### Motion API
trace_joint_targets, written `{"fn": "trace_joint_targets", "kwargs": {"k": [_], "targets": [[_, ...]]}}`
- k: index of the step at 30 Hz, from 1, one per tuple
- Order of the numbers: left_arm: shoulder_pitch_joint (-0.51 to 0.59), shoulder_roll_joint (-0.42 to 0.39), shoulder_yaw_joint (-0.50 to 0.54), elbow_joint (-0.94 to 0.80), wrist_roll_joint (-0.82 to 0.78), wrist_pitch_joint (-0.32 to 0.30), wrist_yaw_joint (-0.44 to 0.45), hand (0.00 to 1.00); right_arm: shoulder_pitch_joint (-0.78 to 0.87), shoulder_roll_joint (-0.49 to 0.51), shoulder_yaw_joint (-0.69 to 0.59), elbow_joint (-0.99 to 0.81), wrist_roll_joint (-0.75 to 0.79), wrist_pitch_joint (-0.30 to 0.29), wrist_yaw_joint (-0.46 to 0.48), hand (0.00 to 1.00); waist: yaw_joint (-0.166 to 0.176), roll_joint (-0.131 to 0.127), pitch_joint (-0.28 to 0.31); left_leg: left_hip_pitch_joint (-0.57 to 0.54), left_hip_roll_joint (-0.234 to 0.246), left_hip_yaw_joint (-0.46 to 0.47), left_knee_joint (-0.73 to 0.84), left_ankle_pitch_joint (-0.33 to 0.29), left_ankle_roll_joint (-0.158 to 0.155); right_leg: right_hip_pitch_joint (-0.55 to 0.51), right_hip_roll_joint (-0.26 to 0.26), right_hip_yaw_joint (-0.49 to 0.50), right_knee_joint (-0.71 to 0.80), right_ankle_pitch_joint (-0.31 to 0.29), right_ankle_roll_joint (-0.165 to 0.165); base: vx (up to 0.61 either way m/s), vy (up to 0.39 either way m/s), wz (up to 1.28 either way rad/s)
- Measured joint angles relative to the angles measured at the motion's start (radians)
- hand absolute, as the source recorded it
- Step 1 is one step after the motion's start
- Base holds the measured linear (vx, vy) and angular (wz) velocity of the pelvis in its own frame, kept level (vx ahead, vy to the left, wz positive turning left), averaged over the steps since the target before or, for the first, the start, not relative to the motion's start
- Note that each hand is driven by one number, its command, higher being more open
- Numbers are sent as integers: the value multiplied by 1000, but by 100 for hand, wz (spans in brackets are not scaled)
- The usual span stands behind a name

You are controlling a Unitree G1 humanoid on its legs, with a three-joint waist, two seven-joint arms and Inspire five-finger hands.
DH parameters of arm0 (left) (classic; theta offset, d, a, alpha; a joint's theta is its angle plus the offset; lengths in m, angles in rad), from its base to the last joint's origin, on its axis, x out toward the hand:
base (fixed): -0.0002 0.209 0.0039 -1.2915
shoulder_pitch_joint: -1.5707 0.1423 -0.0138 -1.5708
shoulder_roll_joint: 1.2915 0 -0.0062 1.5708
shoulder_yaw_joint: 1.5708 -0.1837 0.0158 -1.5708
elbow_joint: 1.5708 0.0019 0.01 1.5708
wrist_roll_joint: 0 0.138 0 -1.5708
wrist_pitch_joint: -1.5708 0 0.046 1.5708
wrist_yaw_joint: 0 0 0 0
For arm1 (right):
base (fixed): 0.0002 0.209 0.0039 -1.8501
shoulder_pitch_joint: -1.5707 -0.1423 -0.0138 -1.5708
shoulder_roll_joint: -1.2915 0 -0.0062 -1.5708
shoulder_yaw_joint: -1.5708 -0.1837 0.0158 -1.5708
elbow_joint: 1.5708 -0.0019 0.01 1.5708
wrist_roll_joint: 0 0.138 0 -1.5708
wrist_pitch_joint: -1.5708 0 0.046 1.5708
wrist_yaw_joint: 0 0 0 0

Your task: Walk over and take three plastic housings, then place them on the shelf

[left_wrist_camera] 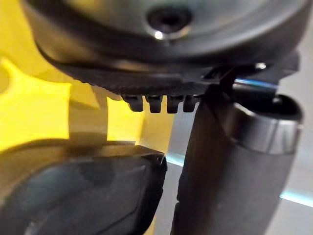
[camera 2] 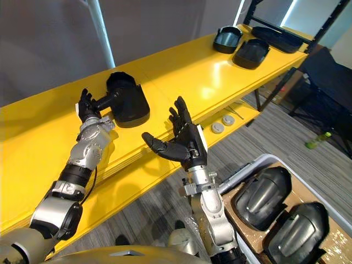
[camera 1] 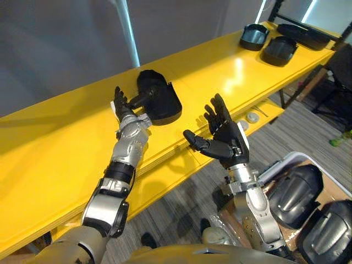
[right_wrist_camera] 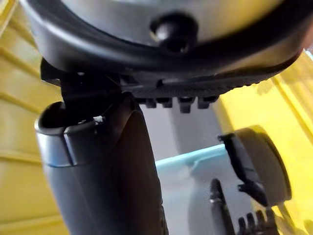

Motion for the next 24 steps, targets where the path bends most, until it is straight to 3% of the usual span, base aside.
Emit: {"fn": "trace_joint_targets", "kwargs": {"k": [5,12,16,20,24], "targets": [[115,24,-9,-118,-23,24,-128,100,-76,-5,25,49,-47,0,-37,100,38,27,-16,-9,1,-34,0,12,-1,5,-1,-39,0,-10,-14,-44,8,19],[255,43,26,-423,-18,-40,-227,100,-169,-32,116,81,-30,0,72,100,95,38,-27,-22,0,-95,1,30,1,29,-1,-101,-4,-7,-10,-8,1,25],[419,39,70,-623,63,-119,-237,100,-180,-31,167,87,-29,7,93,100,133,42,-45,-35,-3,-129,0,34,-1,43,-2,-138,-19,-9,-13,17,2,26],[653,-18,101,-773,69,-206,-260,100,-182,-18,188,94,-33,9,69,100,172,42,-51,-53,-6,-171,0,40,-4,57,-1,-184,-31,-16,-21,11,-2,31],[836,-77,102,-795,69,-209,-286,100,-182,18,199,159,-50,57,-5,100,203,39,-53,-61,-11,-207,-3,44,-9,73,-2,-221,-33,-26,-17,-10,2,26]]}}
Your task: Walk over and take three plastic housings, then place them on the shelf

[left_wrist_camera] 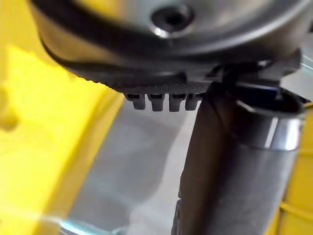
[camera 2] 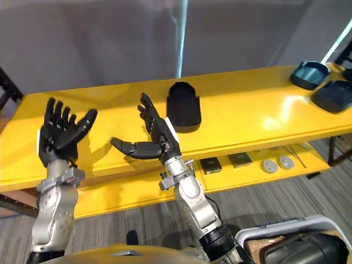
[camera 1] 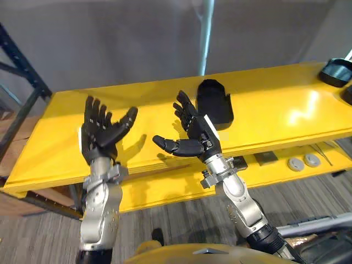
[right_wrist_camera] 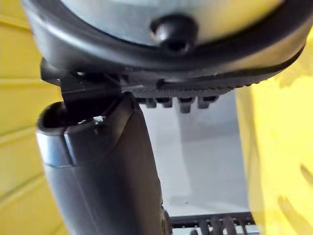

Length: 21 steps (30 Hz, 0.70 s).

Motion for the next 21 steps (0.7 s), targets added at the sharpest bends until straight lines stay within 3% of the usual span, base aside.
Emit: {"fn": "trace_joint_targets", "kwargs": {"k": [5,8,14,21], "targets": [[126,-28,20,-2,-2,-7,-41,100,17,6,0,44,-1,78,-102,100,27,-2,-1,-12,-4,-21,0,5,-3,3,-2,-22,0,-1,1,-13,11,15],[141,-53,66,-14,-2,-51,-50,100,38,13,-2,70,-1,99,-174,100,44,-5,-3,-14,-5,-25,0,6,-4,3,-2,-26,0,-1,1,2,10,4],[162,-54,79,-115,-2,-119,-59,100,34,46,-1,133,-84,106,-299,100,46,-11,-10,-22,-5,-33,0,6,-4,1,-2,-35,-2,-1,-2,10,0,3],[163,-65,83,-109,-52,-124,-74,100,24,74,-4,160,-140,117,-411,100,47,-12,-13,-23,-3,-33,0,6,-4,1,1,-37,-1,-2,-4,0,0,0]]}}
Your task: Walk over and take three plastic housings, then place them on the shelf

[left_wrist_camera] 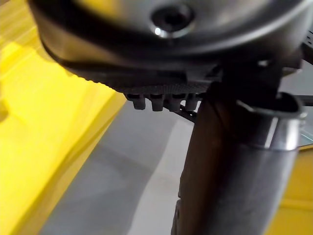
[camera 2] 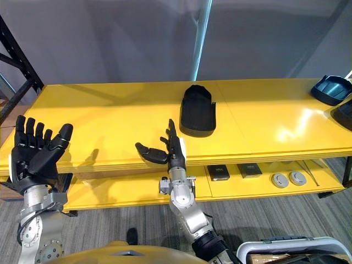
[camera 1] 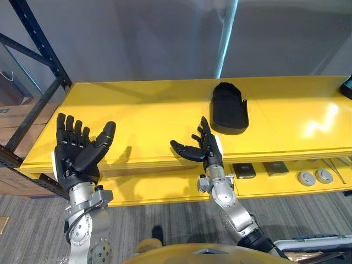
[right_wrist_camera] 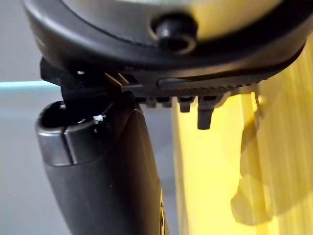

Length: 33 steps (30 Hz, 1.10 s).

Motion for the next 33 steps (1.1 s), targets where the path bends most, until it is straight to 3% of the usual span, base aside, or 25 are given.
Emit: {"fn": "trace_joint_targets", "kwargs": {"k": [9,33], "targets": [[0,-17,-68,56,-70,-25,-10,100,-30,32,-23,42,-16,11,-88,100,4,-2,-1,-3,-1,-1,0,2,1,0,-1,-6,2,-1,2,-1,1,1],[0,-18,-107,72,-70,-21,-49,100,-42,51,-94,65,-17,9,-139,100,9,-13,7,-4,-3,-2,0,7,5,0,-6,-12,7,-3,4,0,1,0]]}}
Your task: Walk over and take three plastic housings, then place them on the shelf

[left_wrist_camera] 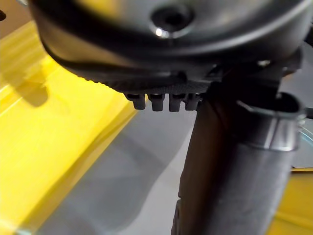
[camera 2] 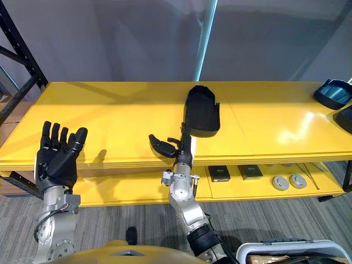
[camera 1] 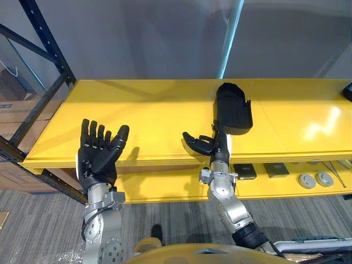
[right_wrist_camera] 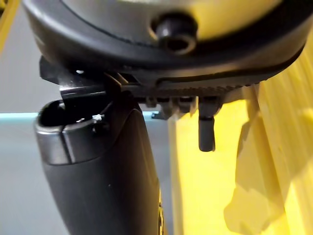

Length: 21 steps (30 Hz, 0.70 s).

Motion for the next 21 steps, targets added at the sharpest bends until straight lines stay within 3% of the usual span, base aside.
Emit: {"fn": "trace_joint_targets", "kwargs": {"k": [21], "targets": [[-3,3,-31,0,0,22,-20,100,-6,18,-65,-3,-36,-9,-15,100,-9,-2,22,0,1,5,0,-1,2,-3,-8,3,3,0,0,0,0,0]]}}
